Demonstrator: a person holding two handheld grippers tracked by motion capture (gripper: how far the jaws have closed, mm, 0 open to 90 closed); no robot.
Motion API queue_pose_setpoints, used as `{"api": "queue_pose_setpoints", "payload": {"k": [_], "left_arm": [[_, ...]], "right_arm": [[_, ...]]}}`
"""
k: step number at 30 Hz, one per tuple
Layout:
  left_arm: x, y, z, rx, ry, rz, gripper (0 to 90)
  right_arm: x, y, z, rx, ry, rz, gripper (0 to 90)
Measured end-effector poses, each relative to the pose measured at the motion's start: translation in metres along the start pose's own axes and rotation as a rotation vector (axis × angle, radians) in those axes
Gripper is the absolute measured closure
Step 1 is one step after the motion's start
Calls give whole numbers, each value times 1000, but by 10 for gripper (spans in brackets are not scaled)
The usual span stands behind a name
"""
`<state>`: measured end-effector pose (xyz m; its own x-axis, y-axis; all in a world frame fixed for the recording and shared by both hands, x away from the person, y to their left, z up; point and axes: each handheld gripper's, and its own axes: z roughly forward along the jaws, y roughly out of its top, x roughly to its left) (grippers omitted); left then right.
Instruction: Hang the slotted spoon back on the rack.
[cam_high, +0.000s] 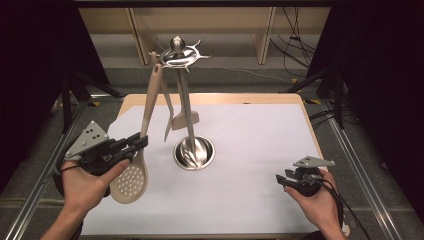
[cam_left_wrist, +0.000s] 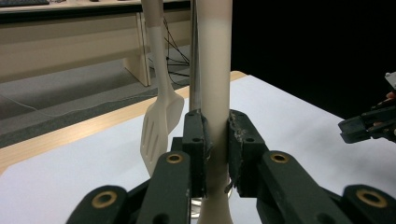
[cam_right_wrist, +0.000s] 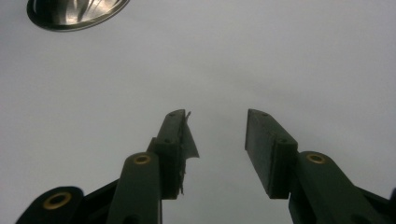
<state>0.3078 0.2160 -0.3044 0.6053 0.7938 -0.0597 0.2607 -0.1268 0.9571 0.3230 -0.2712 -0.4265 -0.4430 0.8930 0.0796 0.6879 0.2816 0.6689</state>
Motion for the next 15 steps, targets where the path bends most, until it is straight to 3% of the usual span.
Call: {"api": "queue_pose_setpoints", "payload": {"k": [3, 4, 5, 6, 8, 10, 13, 14, 15], "left_arm": [[0, 0, 3, 7, -1, 1, 777], [0, 1, 5, 10, 2, 0, 777], [0, 1, 6, 8, 2, -2, 777], [1, 1, 8, 13, 2, 0, 777], [1, 0, 11, 15, 0, -3, 776], [0, -1, 15, 24, -4, -6, 776], [0, -2, 21, 26, -8, -13, 776], [0, -2, 23, 31, -9, -14, 775], [-1, -2, 26, 38, -8, -14, 776]], "right_arm": [[0, 0, 1, -12, 5, -2, 589], [-2, -1, 3, -28, -2, -43, 589], [-2, -1, 2, -28, -6, -40, 589], [0, 0, 0, -7, 1, -1, 589], [-1, 0, 1, -18, 2, -9, 589], [-3, -1, 5, -57, 6, -56, 589], [-4, -1, 4, -45, 7, -58, 589], [-1, 0, 1, -18, -3, -11, 589], [-1, 0, 0, -16, -1, -4, 589]]}}
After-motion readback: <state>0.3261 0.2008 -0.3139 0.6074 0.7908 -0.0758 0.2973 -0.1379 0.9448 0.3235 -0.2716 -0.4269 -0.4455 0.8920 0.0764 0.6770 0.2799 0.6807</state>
